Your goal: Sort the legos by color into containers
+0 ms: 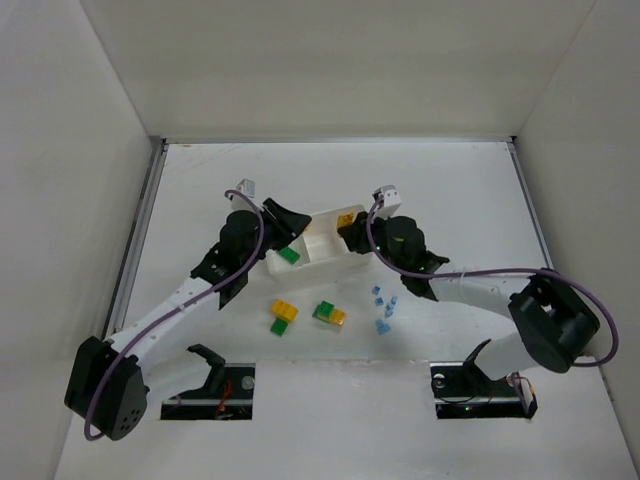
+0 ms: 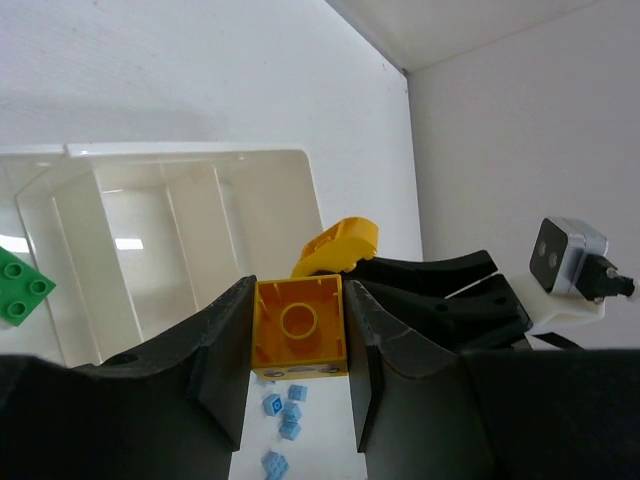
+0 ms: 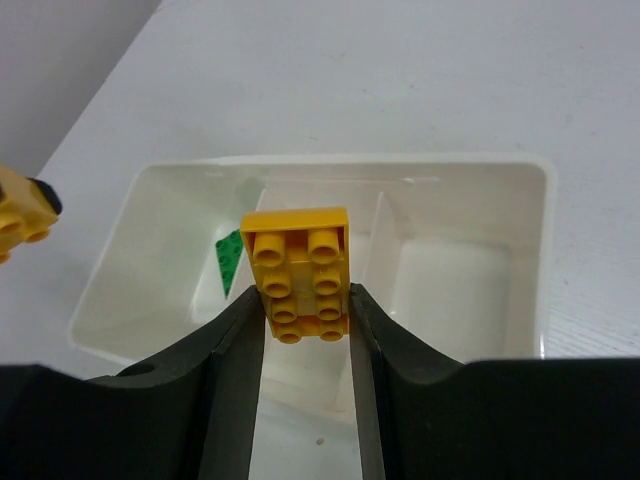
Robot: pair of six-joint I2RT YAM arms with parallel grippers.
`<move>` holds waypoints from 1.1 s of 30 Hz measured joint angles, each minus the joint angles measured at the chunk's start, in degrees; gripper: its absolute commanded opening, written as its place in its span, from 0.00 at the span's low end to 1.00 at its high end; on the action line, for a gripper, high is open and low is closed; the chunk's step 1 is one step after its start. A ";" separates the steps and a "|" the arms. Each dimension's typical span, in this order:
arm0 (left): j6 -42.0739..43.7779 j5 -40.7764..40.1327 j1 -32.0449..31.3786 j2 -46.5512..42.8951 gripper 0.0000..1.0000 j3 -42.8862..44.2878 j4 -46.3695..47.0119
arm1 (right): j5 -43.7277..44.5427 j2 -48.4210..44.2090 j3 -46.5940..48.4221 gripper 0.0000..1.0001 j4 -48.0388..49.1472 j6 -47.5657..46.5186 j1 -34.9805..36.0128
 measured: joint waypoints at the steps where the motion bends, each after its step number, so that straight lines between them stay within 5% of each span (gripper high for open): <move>1: 0.66 -0.26 -0.68 0.83 0.12 0.76 -0.11 | 1.09 0.33 0.17 0.35 -0.26 -0.04 -0.02; 5: 2.62 -1.09 -3.34 5.09 0.12 3.69 -0.11 | 4.11 1.07 0.31 0.59 -1.36 -0.02 -0.37; 8: 3.91 -1.81 -5.14 8.68 0.12 5.79 -0.15 | 5.68 0.94 0.31 0.65 -1.68 -0.17 -0.72; 11: 5.11 -2.51 -6.75 12.31 0.13 8.15 -0.20 | 7.13 -0.42 -0.13 0.63 -1.70 -0.22 -1.05; 18: 8.39 -5.22 -10.73 21.11 0.16 14.36 -0.04 | 12.59 -8.74 -4.35 0.28 -1.40 1.95 -4.11; 24: 10.97 -6.99 -12.76 29.90 0.20 19.80 -0.09 | 15.52 -13.73 -8.83 0.30 -1.62 5.88 -9.11; 29: 12.07 -7.89 -12.68 35.23 0.42 23.08 -0.26 | 16.02 -15.28 -10.14 0.37 -1.68 7.39 -10.03; 33: 12.55 -8.26 -12.63 35.85 0.53 23.87 -0.52 | 16.04 -15.80 -10.14 0.53 -1.62 7.67 -10.03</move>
